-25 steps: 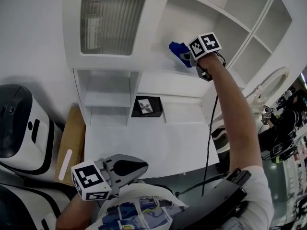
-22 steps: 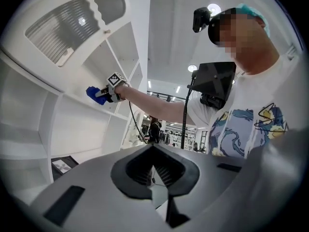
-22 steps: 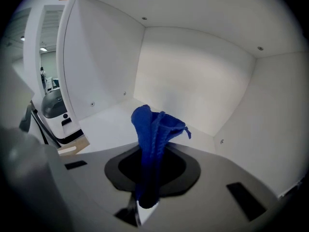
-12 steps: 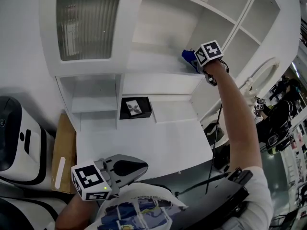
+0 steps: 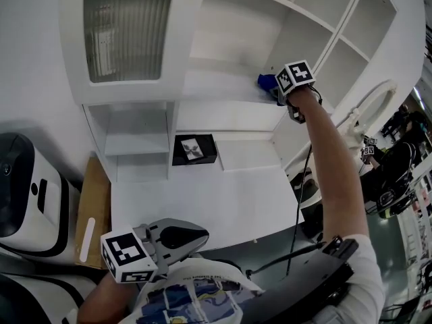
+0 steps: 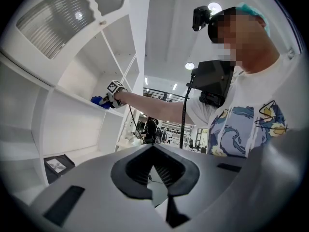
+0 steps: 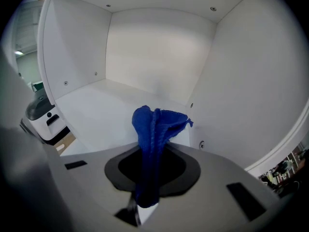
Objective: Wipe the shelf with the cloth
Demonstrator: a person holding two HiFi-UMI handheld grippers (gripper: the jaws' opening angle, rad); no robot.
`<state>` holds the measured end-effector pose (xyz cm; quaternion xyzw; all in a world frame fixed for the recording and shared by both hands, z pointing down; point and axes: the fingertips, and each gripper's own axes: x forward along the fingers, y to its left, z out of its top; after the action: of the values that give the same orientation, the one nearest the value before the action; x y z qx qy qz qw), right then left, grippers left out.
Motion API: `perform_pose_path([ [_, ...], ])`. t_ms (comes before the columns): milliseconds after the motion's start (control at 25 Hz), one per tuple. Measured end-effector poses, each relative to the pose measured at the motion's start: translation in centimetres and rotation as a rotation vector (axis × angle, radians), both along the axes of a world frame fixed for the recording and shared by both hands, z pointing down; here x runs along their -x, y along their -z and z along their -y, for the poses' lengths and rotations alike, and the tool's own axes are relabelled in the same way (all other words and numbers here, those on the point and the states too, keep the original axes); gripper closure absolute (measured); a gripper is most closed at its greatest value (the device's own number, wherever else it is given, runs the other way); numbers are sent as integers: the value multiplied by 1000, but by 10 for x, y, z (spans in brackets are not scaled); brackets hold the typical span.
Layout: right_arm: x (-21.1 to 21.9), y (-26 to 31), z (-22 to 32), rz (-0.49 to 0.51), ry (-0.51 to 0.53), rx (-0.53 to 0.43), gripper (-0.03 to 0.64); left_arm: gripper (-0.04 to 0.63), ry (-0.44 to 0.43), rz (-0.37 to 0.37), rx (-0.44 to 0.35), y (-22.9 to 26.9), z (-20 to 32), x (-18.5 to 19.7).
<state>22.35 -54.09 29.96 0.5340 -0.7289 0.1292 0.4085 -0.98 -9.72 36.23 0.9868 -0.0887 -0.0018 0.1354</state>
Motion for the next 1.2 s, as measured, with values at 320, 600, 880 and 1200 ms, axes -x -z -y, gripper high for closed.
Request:
perform_pose_path([
  [320, 36, 0, -7, 44, 44, -8, 548, 592, 21, 1, 6, -2, -8, 13],
  [600, 79, 0, -15, 59, 108, -23, 548, 592, 37, 2, 11, -2, -14, 27],
  [880, 111, 2, -24, 95, 142, -42, 548, 592, 53, 2, 16, -6, -22, 41],
  [1200, 163, 4, -40, 150, 213, -66, 548, 594, 66, 2, 16, -8, -30, 52],
])
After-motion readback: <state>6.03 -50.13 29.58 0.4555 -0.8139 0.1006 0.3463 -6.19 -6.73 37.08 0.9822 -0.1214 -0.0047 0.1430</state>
